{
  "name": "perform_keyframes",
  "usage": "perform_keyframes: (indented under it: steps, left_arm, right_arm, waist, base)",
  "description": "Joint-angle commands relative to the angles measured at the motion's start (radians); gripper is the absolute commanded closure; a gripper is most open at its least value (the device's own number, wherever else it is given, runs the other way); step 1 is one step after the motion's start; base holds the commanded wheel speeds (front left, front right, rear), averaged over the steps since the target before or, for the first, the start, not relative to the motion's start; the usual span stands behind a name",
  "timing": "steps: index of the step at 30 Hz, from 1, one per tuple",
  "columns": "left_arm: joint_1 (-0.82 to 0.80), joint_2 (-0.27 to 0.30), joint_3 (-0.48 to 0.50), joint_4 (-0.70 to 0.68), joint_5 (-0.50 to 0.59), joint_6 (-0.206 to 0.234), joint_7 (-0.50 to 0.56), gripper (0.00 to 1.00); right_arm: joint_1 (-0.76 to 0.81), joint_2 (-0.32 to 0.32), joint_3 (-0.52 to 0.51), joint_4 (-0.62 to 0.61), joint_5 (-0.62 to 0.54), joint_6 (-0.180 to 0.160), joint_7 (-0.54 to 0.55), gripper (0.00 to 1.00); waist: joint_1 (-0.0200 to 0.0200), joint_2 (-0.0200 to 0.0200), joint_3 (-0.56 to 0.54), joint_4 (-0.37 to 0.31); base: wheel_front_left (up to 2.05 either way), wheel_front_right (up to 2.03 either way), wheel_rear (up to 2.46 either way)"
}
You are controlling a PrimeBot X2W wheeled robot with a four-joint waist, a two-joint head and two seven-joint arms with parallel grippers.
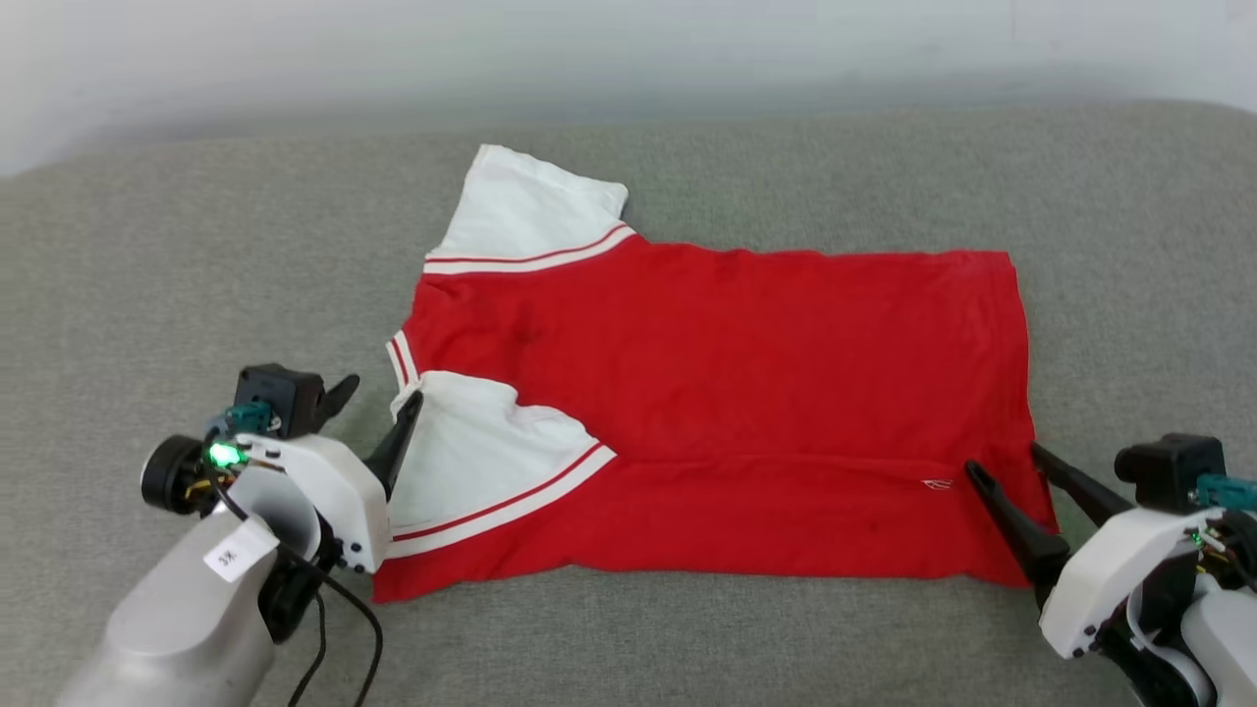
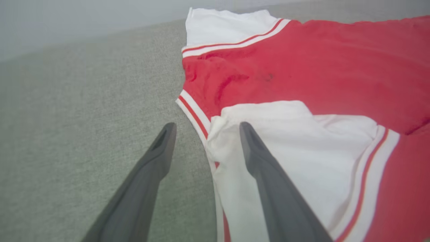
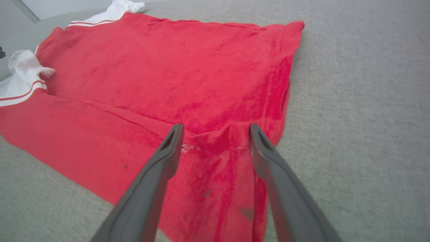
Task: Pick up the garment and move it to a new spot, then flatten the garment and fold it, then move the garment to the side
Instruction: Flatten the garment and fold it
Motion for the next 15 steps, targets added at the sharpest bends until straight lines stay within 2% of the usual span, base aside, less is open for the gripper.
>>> perform_keyframes:
  steps: [1, 5, 9, 13, 14, 15]
  left_arm:
    - [-0.013, 0.007, -0.003, -0.014, 0.006, 0.001, 0.009, 0.0]
    - [-0.04, 0.038, -0.016, -0.078, 0.013, 0.002, 0.072, 0.0]
    - [-0.057, 0.064, -0.026, -0.152, -0.021, -0.009, 0.195, 0.0]
    - [-0.078, 0.1, -0.048, -0.217, -0.063, -0.015, 0.379, 0.0]
    - [-0.088, 0.12, -0.066, -0.261, -0.107, -0.019, 0.521, 0.0]
    - [-0.094, 0.126, -0.07, -0.275, -0.121, -0.02, 0.564, 0.0]
  right_arm:
    - [0.02, 0.0, -0.009, -0.013, -0.009, -0.001, -0.009, 0.0]
    - [0.066, -0.004, -0.043, -0.06, -0.028, -0.001, -0.019, 0.0]
    - [0.106, 0.006, -0.086, -0.107, -0.057, -0.001, -0.016, 0.0]
    - [0.136, 0.021, -0.124, -0.151, -0.085, -0.001, 0.005, 0.0]
    - [0.156, 0.033, -0.147, -0.174, -0.103, -0.001, 0.025, 0.0]
    - [0.16, 0.037, -0.155, -0.182, -0.108, -0.001, 0.031, 0.0]
  waist:
    - [-0.0001, 0.0, -0.025, 0.016]
    - [-0.0001, 0.0, -0.059, 0.032]
    - [-0.0001, 0.0, -0.082, 0.044]
    - [-0.0001, 0.0, -0.095, 0.049]
    - [-0.0001, 0.0, -0.1, 0.05]
    - [-0.0001, 0.0, -0.101, 0.052]
  base:
    - [0.0, 0.0, 0.0]
    - [0.0, 0.0, 0.0]
    - [0.0, 0.0, 0.0]
    - [0.0, 0.0, 0.0]
    - [0.0, 0.0, 0.0]
    - [0.0, 0.0, 0.0]
